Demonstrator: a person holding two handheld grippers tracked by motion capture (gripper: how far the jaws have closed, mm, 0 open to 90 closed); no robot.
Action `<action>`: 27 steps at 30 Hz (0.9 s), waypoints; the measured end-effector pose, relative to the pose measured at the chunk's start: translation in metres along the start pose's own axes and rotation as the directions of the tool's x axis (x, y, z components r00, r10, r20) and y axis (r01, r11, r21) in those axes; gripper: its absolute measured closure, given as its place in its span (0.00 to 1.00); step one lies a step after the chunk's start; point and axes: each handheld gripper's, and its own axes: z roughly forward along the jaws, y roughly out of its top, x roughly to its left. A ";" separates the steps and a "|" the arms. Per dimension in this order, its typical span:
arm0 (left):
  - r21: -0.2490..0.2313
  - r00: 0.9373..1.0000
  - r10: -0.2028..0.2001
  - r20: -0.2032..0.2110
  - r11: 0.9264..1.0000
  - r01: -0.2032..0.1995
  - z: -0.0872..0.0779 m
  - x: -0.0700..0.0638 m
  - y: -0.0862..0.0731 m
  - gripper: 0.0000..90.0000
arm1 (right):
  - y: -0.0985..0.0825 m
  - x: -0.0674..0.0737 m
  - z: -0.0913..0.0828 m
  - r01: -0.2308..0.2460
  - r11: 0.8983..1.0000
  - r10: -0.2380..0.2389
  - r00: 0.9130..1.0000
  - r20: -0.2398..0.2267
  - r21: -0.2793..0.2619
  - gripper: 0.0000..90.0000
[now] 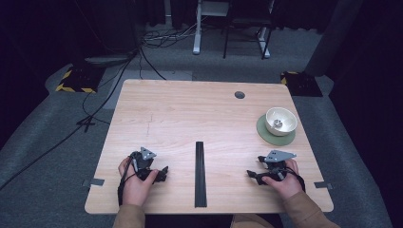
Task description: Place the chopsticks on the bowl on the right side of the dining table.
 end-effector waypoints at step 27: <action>-0.003 1.000 0.002 -0.003 1.000 -0.002 0.000 -0.001 -0.001 0.01 | 0.065 0.050 0.029 0.048 0.996 -0.061 0.982 -0.180 -0.080 0.37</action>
